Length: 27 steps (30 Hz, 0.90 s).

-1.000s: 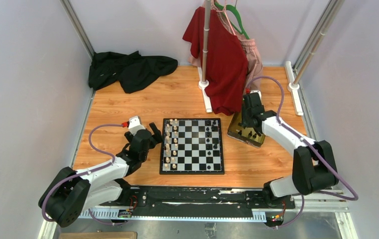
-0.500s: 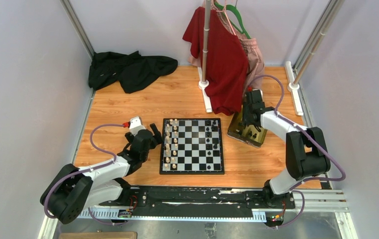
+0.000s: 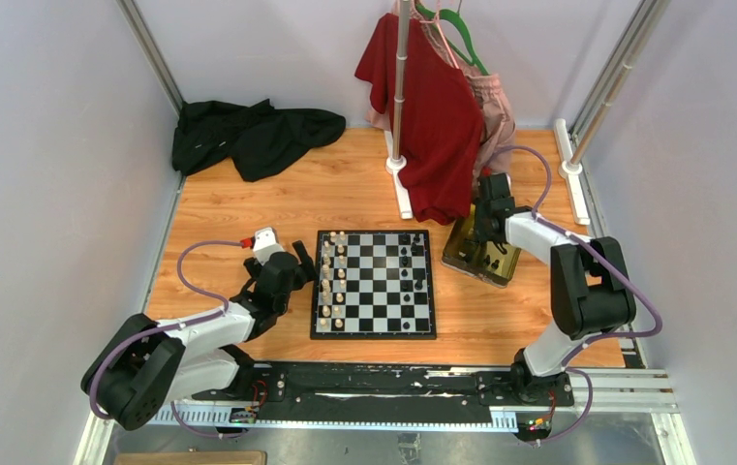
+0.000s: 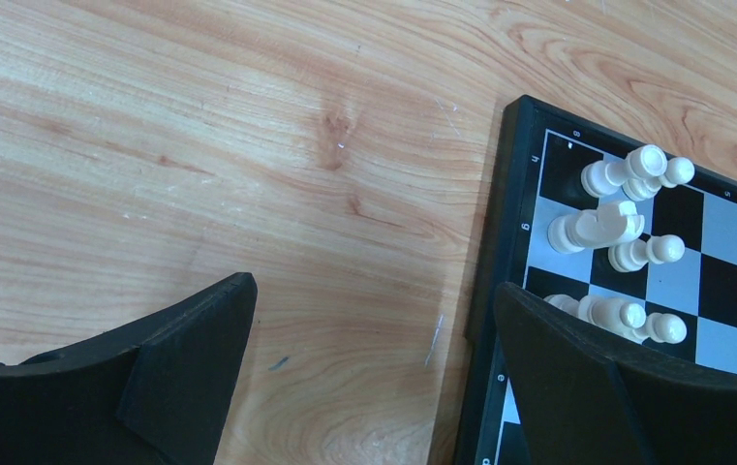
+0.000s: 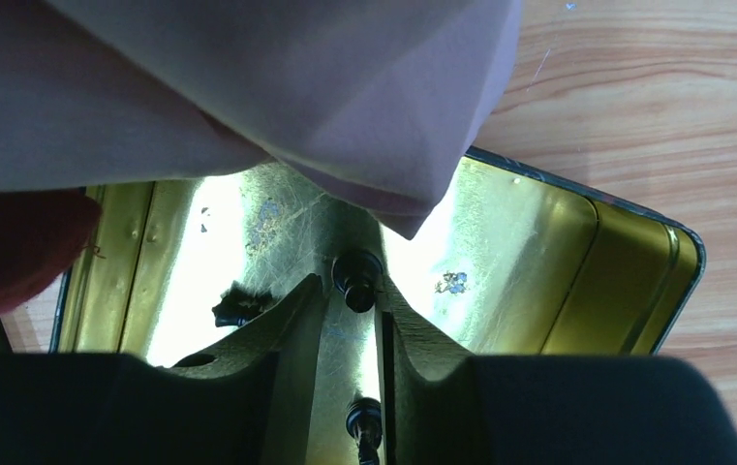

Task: Set up the chess pieces on the board
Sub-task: Pick up the chess piece from the storage box.

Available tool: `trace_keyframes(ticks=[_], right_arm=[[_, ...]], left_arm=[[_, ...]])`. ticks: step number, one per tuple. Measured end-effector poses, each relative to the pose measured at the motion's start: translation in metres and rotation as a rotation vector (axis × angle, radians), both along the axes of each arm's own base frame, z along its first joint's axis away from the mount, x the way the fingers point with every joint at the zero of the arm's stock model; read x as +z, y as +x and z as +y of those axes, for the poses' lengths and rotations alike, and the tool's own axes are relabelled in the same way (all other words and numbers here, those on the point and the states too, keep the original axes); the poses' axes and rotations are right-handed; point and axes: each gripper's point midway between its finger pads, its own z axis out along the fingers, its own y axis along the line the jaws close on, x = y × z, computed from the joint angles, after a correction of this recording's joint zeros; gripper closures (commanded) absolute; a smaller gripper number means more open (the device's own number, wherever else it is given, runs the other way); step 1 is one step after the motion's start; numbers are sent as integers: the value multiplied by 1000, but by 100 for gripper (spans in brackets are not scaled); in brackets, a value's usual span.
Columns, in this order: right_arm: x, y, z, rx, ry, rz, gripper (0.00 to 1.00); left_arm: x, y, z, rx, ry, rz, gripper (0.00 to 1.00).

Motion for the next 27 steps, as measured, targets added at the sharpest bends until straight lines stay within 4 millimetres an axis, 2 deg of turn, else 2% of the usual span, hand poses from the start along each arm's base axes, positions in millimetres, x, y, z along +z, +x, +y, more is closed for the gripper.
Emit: trace_keyframes(ticks=[12, 18, 22, 27], right_arm=[[-1, 3, -1, -6, 10, -2, 95], [2, 3, 2, 2, 22, -6, 97], [16, 5, 3, 5, 33, -45, 97], [46, 5, 7, 16, 48, -120, 97]], left_arm=[[1, 1, 0, 2, 1, -4, 0], [1, 1, 0, 2, 0, -5, 0], [1, 1, 0, 2, 0, -5, 0], [1, 1, 0, 2, -1, -6, 0]])
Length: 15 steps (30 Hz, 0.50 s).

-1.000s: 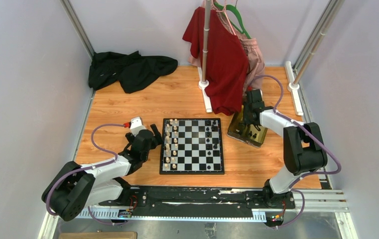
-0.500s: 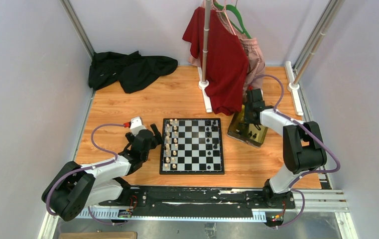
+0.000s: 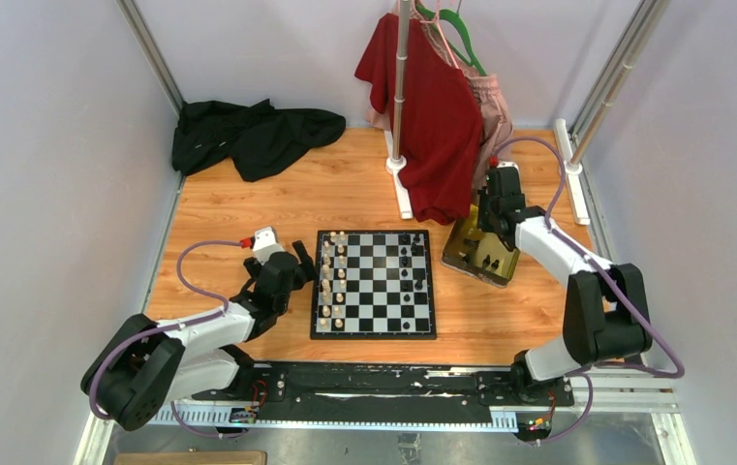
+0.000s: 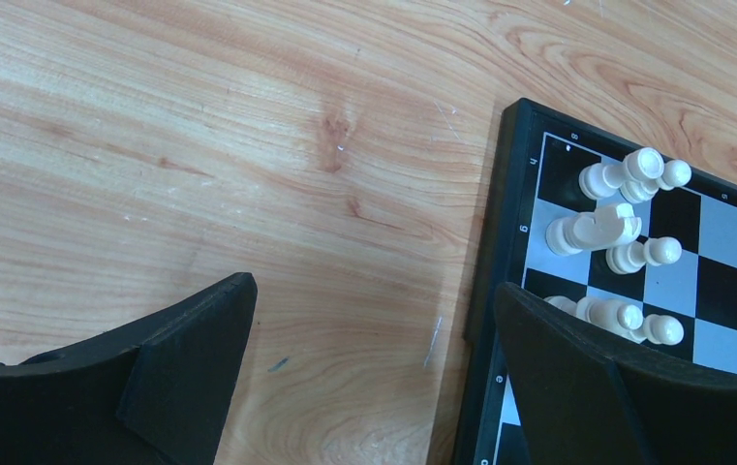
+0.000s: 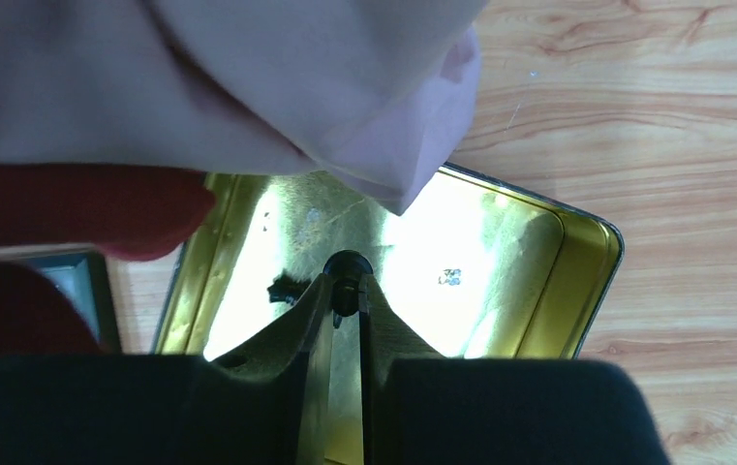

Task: Set up the chess pieces on the board
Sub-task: Pick up the chess piece from the storage box, then place the chess piece on the chessboard.

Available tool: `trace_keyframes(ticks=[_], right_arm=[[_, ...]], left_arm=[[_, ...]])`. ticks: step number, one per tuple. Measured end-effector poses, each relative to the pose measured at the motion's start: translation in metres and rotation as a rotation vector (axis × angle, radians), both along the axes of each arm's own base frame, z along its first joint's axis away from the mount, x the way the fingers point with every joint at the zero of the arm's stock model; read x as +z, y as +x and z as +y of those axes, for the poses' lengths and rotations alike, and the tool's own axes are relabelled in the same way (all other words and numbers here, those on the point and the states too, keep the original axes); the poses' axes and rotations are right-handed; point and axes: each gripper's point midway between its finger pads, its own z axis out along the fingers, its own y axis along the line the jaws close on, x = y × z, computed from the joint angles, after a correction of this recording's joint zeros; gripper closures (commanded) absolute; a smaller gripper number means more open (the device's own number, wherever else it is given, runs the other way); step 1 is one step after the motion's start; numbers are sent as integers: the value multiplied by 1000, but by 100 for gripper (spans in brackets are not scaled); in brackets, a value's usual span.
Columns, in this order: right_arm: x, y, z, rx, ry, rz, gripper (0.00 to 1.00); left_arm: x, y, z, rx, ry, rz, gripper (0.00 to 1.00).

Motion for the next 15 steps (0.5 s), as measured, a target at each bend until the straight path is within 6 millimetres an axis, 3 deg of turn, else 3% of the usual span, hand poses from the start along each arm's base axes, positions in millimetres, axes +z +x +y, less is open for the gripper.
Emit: trace_keyframes(ticks=[6, 15], right_arm=[[16, -19, 21, 67, 1, -23, 98], [31, -63, 83, 266, -33, -21, 98]], left_arm=[[2, 0, 0, 0, -3, -5, 0], [6, 1, -1, 0, -13, -20, 0]])
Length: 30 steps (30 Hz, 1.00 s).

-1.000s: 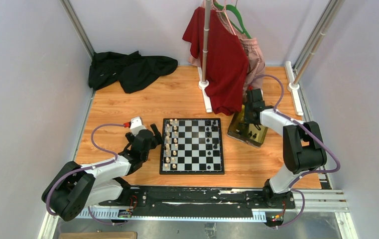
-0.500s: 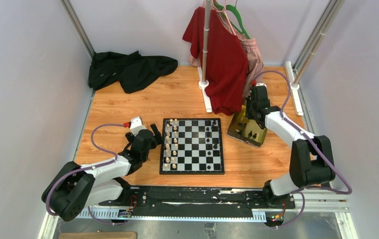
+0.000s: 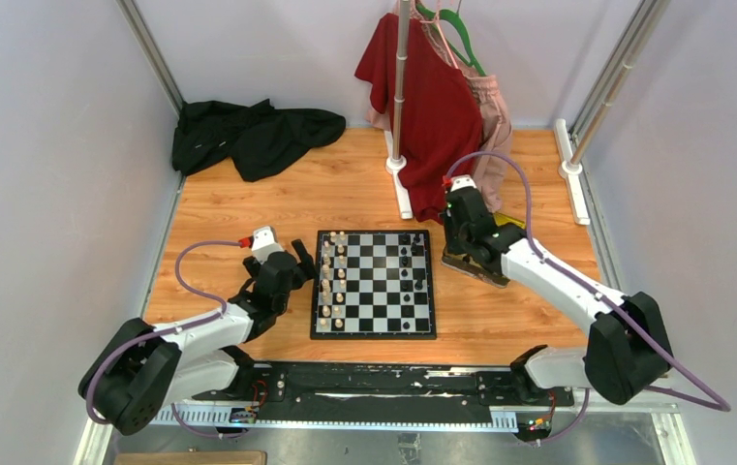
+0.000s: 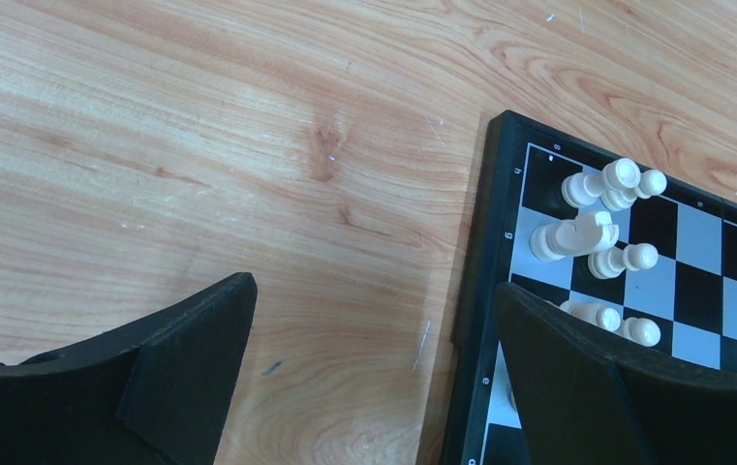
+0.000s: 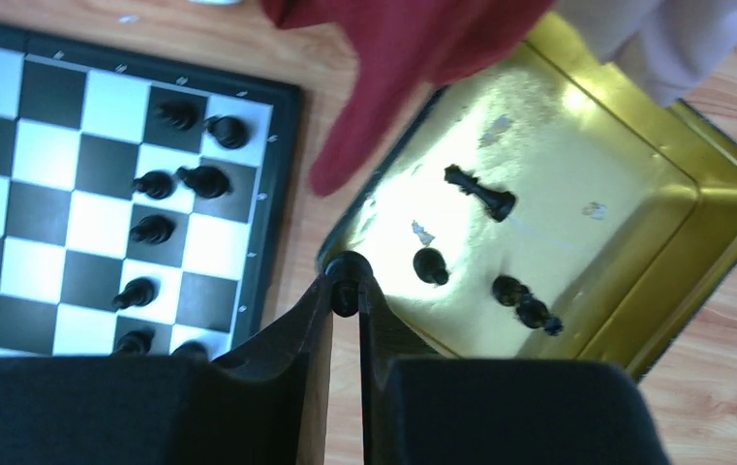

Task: Set up the chess pieces on the board
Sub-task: Place the chess piece on the chessboard.

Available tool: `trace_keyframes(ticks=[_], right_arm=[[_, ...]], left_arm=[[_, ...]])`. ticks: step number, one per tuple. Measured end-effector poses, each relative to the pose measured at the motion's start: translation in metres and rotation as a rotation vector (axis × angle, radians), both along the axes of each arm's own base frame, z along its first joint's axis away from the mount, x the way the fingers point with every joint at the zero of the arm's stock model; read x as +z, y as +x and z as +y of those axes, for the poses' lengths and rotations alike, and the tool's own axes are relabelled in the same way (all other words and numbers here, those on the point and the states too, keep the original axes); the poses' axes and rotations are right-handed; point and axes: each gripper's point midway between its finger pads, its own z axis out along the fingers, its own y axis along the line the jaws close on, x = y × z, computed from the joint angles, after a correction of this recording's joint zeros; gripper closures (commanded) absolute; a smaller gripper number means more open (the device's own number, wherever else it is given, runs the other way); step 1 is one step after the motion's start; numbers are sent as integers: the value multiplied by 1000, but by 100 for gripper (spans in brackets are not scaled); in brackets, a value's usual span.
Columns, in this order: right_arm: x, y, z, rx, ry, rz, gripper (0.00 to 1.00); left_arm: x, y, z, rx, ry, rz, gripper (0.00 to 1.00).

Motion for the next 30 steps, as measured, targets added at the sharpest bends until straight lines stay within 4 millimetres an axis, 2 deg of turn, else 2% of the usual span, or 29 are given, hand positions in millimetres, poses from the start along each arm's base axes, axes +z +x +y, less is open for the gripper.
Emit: trace_keyframes(ticks=[7, 12, 18, 24, 30], right_arm=[[-11, -24, 34, 105, -31, 38, 98], [-23, -31, 51, 152, -60, 73, 98], [-36, -34, 66, 188, -87, 102, 98], [-49, -32, 70, 195, -107, 127, 98], [-52, -25, 77, 197, -108, 129, 97]], left_arm=[[3, 0, 0, 0, -5, -8, 0], [4, 1, -1, 0, -8, -13, 0], [3, 0, 0, 0, -7, -11, 0], [3, 0, 0, 0, -7, -11, 0], [3, 0, 0, 0, -7, -11, 0]])
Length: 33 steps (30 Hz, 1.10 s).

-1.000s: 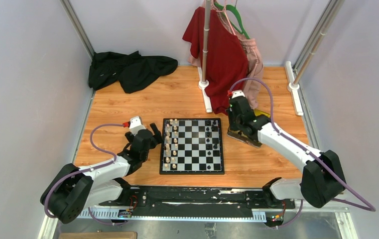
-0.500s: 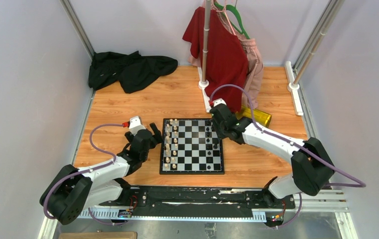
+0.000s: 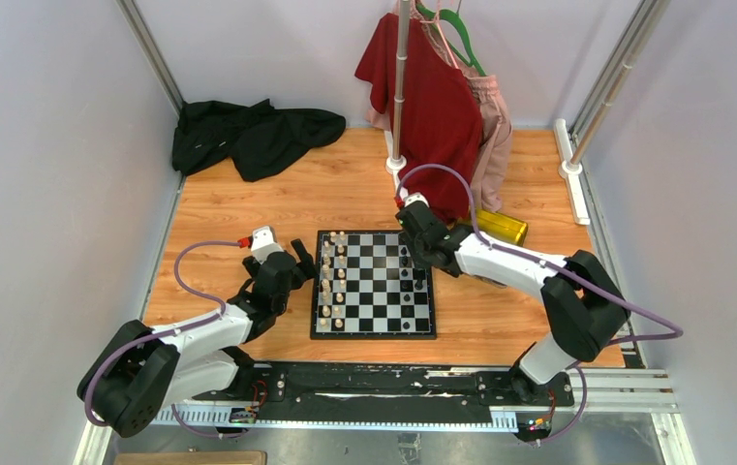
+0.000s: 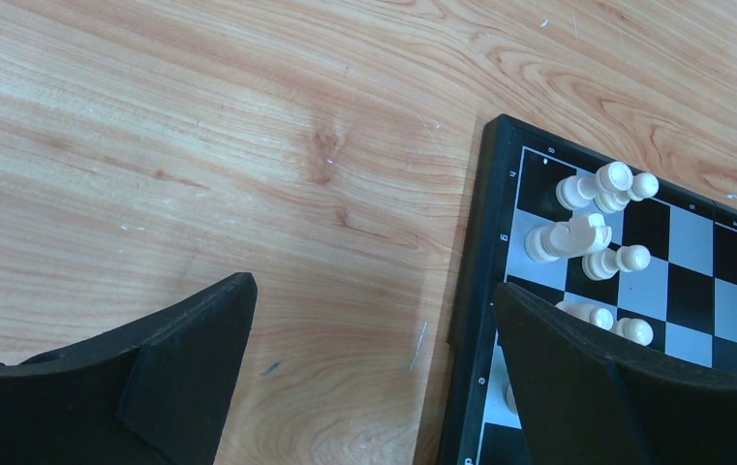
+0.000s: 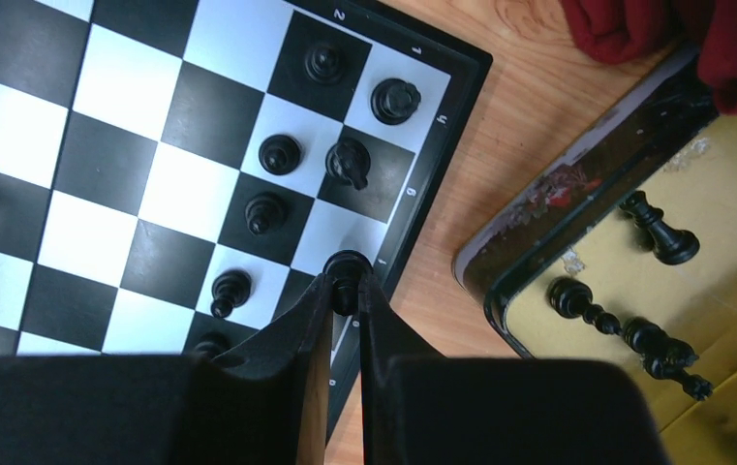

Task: Set up the chess pieces on the board
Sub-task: Place the chess piece on the chessboard.

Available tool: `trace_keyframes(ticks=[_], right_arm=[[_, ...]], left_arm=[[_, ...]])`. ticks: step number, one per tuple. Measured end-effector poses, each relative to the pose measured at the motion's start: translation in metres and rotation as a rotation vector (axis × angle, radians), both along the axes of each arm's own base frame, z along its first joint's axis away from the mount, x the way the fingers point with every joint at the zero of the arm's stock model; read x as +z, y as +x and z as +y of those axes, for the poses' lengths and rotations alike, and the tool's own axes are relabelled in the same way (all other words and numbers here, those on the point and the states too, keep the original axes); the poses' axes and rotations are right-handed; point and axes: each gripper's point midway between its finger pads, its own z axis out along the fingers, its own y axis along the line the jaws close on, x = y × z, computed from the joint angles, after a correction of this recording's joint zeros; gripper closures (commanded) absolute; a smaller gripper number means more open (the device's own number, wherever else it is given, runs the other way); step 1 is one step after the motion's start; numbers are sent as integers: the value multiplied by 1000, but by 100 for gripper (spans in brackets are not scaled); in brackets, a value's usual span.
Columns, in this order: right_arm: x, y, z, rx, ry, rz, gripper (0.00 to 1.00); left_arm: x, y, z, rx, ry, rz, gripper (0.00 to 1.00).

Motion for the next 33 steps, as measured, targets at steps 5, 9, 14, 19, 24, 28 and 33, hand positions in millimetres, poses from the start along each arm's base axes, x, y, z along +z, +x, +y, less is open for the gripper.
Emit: trace_keyframes(ticks=[5, 9, 14, 19, 24, 28, 33], right_arm=[[-1, 6, 7, 5, 6, -1, 97], [-3, 7, 8, 7, 5, 2, 97], [-7, 7, 9, 10, 1, 11, 96], [-12, 6, 9, 11, -6, 22, 95], [-13, 7, 10, 11, -8, 24, 90], [-13, 7, 10, 11, -8, 24, 79], [-13, 7, 10, 14, -9, 24, 70]], left_arm=[[0, 0, 0, 0, 0, 0, 0], [0, 0, 0, 0, 0, 0, 0], [0, 0, 0, 0, 0, -1, 0], [-1, 0, 0, 0, 1, 1, 0], [-1, 0, 0, 0, 2, 2, 0], [-1, 0, 0, 0, 2, 3, 0], [-2, 0, 0, 1, 4, 5, 0]])
